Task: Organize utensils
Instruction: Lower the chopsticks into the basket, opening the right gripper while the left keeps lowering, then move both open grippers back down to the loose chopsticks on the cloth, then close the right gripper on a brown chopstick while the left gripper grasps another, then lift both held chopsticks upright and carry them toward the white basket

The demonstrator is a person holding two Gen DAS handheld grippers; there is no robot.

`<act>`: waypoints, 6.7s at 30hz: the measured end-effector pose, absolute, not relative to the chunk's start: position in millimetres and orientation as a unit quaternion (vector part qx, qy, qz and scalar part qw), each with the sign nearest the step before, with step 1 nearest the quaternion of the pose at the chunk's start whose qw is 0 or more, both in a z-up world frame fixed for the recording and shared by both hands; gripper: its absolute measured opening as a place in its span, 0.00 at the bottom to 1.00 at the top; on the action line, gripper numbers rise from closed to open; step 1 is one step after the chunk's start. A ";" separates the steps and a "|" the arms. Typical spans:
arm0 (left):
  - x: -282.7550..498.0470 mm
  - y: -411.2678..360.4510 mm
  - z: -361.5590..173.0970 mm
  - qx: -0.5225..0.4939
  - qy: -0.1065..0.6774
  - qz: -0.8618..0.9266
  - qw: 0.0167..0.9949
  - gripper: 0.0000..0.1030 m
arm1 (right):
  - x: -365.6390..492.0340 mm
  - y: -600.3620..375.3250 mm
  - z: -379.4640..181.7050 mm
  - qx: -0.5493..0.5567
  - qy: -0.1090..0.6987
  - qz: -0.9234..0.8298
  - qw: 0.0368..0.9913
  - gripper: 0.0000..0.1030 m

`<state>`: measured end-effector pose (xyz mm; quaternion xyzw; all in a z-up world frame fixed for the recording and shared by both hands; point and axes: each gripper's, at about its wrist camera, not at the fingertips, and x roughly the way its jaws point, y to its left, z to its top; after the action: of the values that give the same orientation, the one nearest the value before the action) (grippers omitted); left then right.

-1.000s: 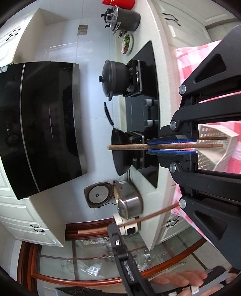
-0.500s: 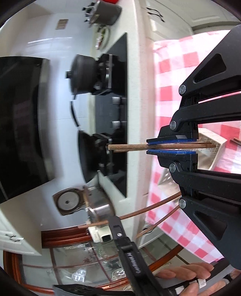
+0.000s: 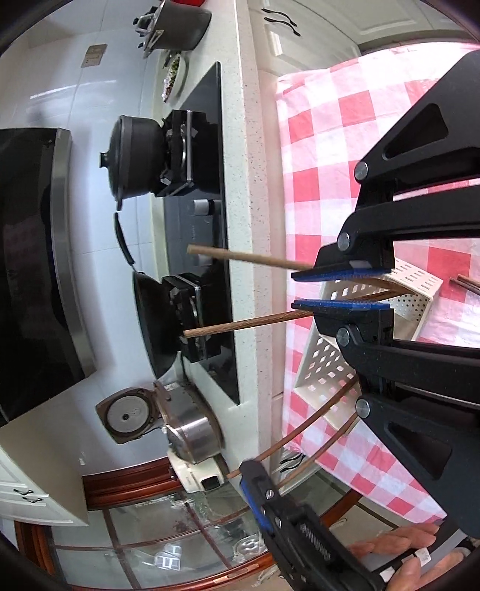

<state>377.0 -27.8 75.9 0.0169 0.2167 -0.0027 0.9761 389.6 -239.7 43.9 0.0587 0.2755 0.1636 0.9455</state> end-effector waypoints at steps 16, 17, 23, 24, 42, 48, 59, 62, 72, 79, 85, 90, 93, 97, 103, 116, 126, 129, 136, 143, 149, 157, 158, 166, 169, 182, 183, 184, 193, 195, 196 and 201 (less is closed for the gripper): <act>244.6 51.0 42.2 -0.034 0.163 0.080 0.983 0.92 | 292.2 -268.3 2.3 0.102 0.285 0.147 0.942 0.39; 236.5 57.0 34.2 -0.040 0.168 0.086 0.981 0.92 | 287.0 -269.0 -1.9 0.106 0.289 0.147 0.940 0.42; 194.4 81.6 -15.6 -0.068 0.214 0.104 0.969 0.93 | 251.6 -268.2 -33.3 0.120 0.314 0.140 0.931 0.54; 188.9 85.3 -25.3 -0.079 0.225 0.104 0.966 0.93 | 247.2 -266.6 -39.1 0.116 0.321 0.138 0.930 0.54; 181.0 82.5 -91.6 -0.071 0.312 0.093 0.943 0.93 | 234.9 -246.2 -92.4 0.085 0.386 0.122 0.910 0.54; 183.2 78.9 -97.1 -0.060 0.319 0.091 0.941 0.93 | 237.6 -245.5 -96.4 0.084 0.394 0.119 0.907 0.54; 184.2 81.0 -104.4 -0.059 0.327 0.091 0.939 0.93 | 240.1 -233.2 -104.5 0.069 0.410 0.122 0.901 0.54; 183.6 82.3 -107.8 -0.059 0.331 0.089 0.938 0.93 | 240.9 -229.3 -105.9 0.065 0.413 0.123 0.900 0.54; 182.1 92.5 -110.4 -0.071 0.330 0.092 0.937 0.93 | 246.6 -217.3 -117.4 0.055 0.434 0.124 0.891 0.46; 180.6 100.7 -114.8 -0.081 0.333 0.095 0.935 0.93 | 254.6 -228.3 -109.4 0.077 0.418 0.100 0.900 0.35; 180.8 103.4 -117.4 -0.087 0.334 0.091 0.934 0.93 | 265.1 -230.6 -120.2 0.066 0.442 0.084 0.891 0.31; 180.2 108.6 -121.0 -0.091 0.337 0.094 0.932 0.93 | 264.5 -224.9 -118.2 0.057 0.436 0.084 0.894 0.31; 179.4 112.9 -123.3 -0.098 0.338 0.097 0.931 0.93 | 266.2 -216.8 -120.6 0.024 0.439 0.067 0.896 0.30; 178.3 114.9 -124.7 -0.101 0.340 0.099 0.930 0.93 | 268.8 -204.7 -122.5 -0.022 0.438 0.055 0.897 0.29; 177.1 107.6 -121.3 -0.089 0.339 0.093 0.932 0.93 | 279.0 -201.5 -122.7 -0.025 0.438 0.058 0.897 0.26; 195.1 61.7 -123.7 -0.053 0.376 0.026 0.925 0.62 | 265.8 -232.5 -121.6 0.015 0.439 0.085 0.894 0.06; 234.6 41.2 -127.9 -0.056 0.402 0.000 0.914 0.36 | 263.3 -240.3 -122.8 0.034 0.434 0.102 0.895 0.06; 243.7 32.9 -130.4 -0.058 0.408 -0.006 0.911 0.36 | 263.1 -242.3 -122.8 0.040 0.434 0.106 0.894 0.06; 263.4 19.6 -133.7 -0.054 0.415 -0.008 0.908 0.36 | 263.3 -244.2 -122.7 0.048 0.434 0.110 0.893 0.06; 275.1 16.3 -132.2 -0.064 0.422 -0.011 0.904 0.35 | 263.8 -247.3 -123.3 0.060 0.434 0.115 0.891 0.06; 280.8 14.6 -135.0 -0.063 0.429 -0.005 0.901 0.24 | 264.0 -248.7 -123.7 0.065 0.434 0.117 0.891 0.06; 279.9 16.0 -135.6 -0.049 0.430 -0.003 0.901 0.08 | 263.7 -244.6 -123.6 0.052 0.434 0.111 0.892 0.06; 280.8 15.2 -135.8 -0.042 0.431 -0.001 0.902 0.08 | 263.8 -241.6 -123.2 0.042 0.434 0.109 0.893 0.06; 283.8 14.7 -135.7 -0.030 0.434 -0.008 0.900 0.08 | 266.2 -226.1 -122.1 -0.036 0.438 0.109 0.892 0.06; 281.9 18.1 -134.4 -0.044 0.438 -0.019 0.898 0.07 | 268.7 -234.3 -121.4 -0.012 0.446 0.116 0.887 0.06; 239.2 33.3 -91.6 -0.048 0.370 -0.018 0.928 0.07 | 252.4 -256.0 -83.5 0.078 0.375 0.140 0.913 0.06; 235.9 34.8 -87.9 -0.049 0.365 -0.017 0.930 0.07 | 250.7 -256.1 -79.8 0.078 0.369 0.141 0.916 0.06; 232.4 36.1 -84.1 -0.049 0.359 -0.017 0.932 0.07 | 248.7 -256.0 -76.4 0.078 0.362 0.141 0.918 0.06; 214.2 43.2 -70.1 -0.050 0.340 -0.020 0.939 0.07 | 243.8 -250.3 -66.1 0.056 0.374 0.132 0.916 0.05; 210.7 44.4 -71.0 -0.051 0.341 -0.021 0.939 0.07 | 247.1 -251.0 -73.1 0.050 0.392 0.121 0.911 0.14; 210.0 45.1 -72.2 -0.051 0.341 -0.022 0.939 0.07 | 250.0 -249.5 -76.5 0.040 0.401 0.118 0.908 0.14; 208.9 47.6 -75.8 -0.055 0.345 -0.027 0.936 0.06 | 271.0 -238.1 -99.5 -0.010 0.438 0.102 0.893 0.36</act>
<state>208.9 47.6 -75.8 -0.0550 0.3454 -0.0270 0.9364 271.0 -238.1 -99.5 -0.0099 0.4376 0.1017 0.8933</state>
